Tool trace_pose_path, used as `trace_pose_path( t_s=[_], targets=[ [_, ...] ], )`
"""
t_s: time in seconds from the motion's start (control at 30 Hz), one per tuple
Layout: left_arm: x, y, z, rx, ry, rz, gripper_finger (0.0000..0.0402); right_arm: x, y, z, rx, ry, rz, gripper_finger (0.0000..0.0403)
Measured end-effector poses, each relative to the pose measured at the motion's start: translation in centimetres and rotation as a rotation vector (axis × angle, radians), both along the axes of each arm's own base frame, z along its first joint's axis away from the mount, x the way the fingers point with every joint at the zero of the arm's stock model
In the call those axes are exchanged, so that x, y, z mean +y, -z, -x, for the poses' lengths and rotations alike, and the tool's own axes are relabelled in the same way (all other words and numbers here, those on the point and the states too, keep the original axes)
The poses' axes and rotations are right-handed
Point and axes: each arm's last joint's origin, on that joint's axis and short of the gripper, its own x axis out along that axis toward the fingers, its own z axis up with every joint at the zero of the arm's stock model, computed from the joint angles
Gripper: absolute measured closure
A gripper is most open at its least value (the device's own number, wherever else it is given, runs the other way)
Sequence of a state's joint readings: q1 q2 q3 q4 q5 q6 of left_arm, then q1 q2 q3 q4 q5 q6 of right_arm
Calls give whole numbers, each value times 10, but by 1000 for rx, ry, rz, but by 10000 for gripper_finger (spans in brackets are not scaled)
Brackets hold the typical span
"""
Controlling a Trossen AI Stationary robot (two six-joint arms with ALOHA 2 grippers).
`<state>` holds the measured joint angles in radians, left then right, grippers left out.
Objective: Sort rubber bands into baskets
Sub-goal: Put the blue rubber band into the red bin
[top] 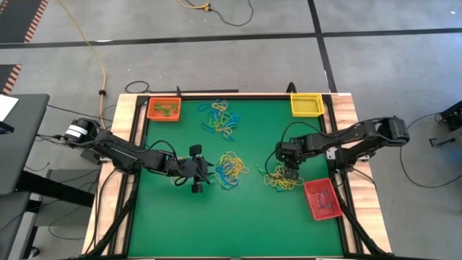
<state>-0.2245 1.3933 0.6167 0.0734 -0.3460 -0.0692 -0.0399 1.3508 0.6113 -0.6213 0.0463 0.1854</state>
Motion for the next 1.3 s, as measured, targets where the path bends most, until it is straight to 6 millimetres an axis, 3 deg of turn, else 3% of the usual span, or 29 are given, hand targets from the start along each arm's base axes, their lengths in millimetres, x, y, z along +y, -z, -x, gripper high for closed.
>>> trace_pose_path(
  t_s=[0.1,0.3,0.5,0.83,1.3],
  targets=[
    [0,0,0,1,3,-4,274,0,-2,0,2,-12,-9,386],
    [0,0,0,2,5,-7,274,4,-21,-5,-2,-22,50,380],
    [0,0,0,7,5,-9,274,12,-58,-8,-23,-33,122,386],
    [0,1,0,10,10,-15,274,35,-107,17,39,24,82,385],
    [0,0,0,11,14,-22,274,85,-119,57,119,114,-88,385]
  ],
)
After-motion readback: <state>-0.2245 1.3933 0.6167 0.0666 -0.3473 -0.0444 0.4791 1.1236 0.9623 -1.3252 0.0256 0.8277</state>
